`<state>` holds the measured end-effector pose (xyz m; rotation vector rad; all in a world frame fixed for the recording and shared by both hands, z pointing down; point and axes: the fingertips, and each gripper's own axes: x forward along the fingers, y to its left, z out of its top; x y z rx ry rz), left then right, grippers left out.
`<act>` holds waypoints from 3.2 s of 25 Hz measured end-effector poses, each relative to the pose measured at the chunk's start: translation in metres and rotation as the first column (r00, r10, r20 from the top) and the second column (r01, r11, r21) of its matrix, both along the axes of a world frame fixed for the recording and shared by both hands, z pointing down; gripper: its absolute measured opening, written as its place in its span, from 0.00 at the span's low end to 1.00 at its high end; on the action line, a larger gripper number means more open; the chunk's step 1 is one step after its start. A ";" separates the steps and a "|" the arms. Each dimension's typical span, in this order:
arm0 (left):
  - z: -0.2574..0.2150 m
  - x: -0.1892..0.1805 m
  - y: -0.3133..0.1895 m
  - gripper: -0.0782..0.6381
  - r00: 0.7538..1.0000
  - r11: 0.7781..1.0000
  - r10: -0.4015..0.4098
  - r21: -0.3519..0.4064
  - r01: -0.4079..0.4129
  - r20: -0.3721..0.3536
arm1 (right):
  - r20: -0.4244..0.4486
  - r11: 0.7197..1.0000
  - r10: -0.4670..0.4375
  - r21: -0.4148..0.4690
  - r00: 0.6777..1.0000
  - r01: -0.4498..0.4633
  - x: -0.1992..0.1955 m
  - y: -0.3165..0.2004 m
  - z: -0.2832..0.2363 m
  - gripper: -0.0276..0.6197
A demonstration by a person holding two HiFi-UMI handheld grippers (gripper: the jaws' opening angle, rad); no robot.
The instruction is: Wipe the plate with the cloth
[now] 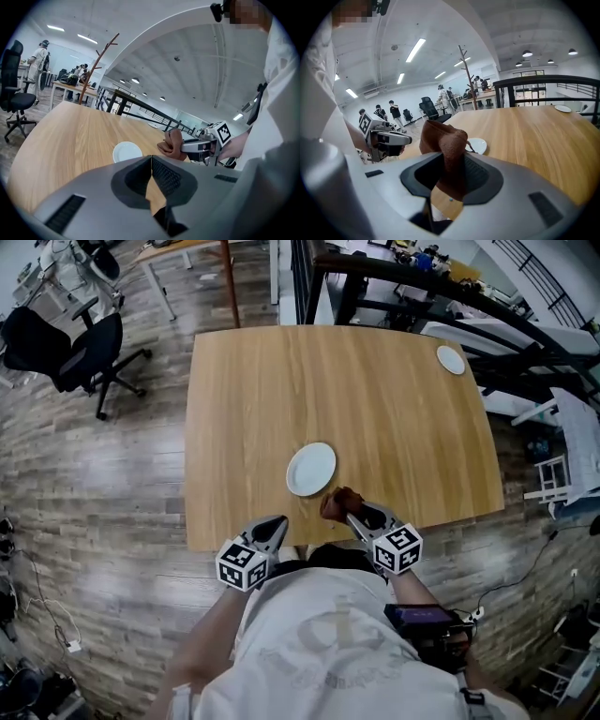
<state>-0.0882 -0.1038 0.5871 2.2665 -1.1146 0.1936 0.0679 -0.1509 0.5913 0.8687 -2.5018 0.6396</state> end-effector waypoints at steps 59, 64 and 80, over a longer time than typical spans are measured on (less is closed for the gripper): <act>0.016 -0.019 -0.007 0.13 0.962 0.953 -0.269 -0.131 0.272 0.045 | -0.388 0.789 -0.569 -0.010 0.725 0.614 -0.092 -0.060 0.086 0.24; 0.019 -0.026 -0.004 0.13 0.958 0.947 -0.283 -0.141 0.287 0.046 | -0.333 0.751 -0.629 -0.028 0.702 0.660 -0.114 -0.045 0.085 0.24; 0.022 -0.025 -0.010 0.13 0.955 0.944 -0.293 -0.150 0.295 0.037 | -0.465 0.884 -0.412 0.003 0.784 0.467 -0.070 -0.138 0.094 0.24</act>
